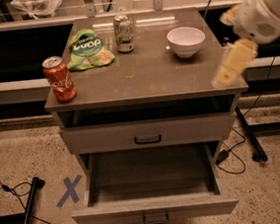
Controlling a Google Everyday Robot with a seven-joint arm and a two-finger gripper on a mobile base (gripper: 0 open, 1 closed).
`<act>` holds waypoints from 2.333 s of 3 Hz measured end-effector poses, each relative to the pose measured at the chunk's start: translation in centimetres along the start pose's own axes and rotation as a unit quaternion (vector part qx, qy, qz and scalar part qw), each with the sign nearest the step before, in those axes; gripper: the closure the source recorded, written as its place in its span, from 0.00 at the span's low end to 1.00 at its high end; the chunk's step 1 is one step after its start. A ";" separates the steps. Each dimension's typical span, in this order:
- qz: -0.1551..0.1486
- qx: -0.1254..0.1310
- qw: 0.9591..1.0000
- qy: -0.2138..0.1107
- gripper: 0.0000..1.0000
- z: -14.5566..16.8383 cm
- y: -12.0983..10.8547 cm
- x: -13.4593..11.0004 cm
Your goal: Place 7up can into middle drawer
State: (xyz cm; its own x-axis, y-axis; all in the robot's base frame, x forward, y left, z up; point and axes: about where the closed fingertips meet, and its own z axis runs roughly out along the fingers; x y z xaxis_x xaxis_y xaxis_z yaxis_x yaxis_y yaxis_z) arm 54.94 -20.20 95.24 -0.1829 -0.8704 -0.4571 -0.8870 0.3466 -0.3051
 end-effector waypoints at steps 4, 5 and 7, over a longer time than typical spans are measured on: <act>0.053 0.126 0.965 -0.222 0.00 3.4 -15.7 -12.0; 0.054 0.126 0.963 -0.231 0.00 3.6 -15.8 -12.3; 0.080 0.145 0.920 -0.355 0.00 6.5 -17.4 -19.4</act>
Offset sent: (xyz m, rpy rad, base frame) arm 0.1786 0.0781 0.0954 0.4402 -0.3375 0.0661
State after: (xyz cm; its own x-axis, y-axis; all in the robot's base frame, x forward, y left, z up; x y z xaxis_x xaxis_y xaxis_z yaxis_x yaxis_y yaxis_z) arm 76.67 -7.07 104.01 0.1137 -0.3884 -0.9145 -0.7039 0.6181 -0.3500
